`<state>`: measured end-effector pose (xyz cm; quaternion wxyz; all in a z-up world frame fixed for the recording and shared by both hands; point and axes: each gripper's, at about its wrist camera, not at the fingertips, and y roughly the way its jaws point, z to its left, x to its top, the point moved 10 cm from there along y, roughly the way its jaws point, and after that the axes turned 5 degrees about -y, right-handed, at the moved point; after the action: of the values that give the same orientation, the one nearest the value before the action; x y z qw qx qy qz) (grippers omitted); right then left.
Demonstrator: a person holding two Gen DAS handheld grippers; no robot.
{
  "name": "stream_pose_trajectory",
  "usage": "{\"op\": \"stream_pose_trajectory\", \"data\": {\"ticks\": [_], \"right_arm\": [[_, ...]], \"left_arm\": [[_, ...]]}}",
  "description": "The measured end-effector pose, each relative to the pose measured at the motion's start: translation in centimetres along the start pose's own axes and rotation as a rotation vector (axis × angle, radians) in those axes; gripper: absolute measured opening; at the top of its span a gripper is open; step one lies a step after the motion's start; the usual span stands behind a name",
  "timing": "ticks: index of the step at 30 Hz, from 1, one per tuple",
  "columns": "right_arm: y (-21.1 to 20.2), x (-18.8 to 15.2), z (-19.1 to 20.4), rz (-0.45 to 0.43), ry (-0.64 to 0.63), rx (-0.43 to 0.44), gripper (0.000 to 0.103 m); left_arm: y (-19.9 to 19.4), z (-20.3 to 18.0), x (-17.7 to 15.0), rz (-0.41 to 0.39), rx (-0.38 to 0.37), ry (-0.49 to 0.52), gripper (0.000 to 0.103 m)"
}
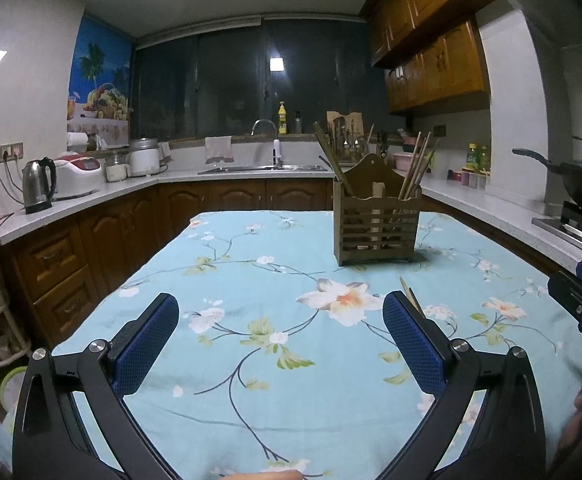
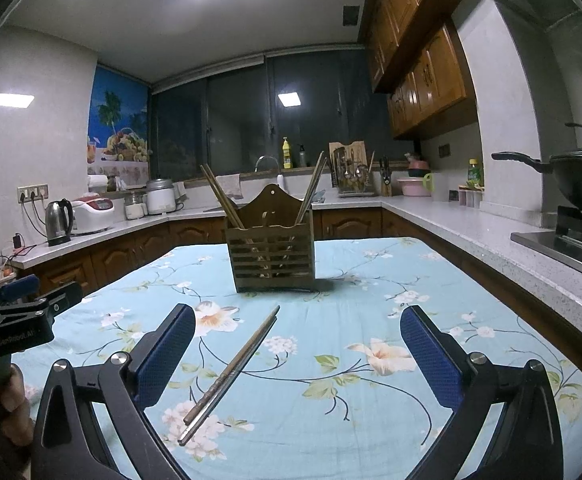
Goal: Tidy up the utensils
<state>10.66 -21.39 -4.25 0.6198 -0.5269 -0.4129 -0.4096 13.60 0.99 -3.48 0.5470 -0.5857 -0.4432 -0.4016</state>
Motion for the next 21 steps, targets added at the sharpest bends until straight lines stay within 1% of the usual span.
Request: {"op": "stream_pose_trajectory", "data": {"ticks": [5,21], "right_arm": [[0.08,0.05,-0.01,-0.004,0.001,0.003,0.103],[0.14,0.11,0.1,-0.003,0.002,0.004,0.103]], "left_arm": [[-0.29,0.11,0.21,-0.015,0.005,0.002,0.103],[-0.38,0.13,0.34,-0.019,0.006,0.008,0.103]]}}
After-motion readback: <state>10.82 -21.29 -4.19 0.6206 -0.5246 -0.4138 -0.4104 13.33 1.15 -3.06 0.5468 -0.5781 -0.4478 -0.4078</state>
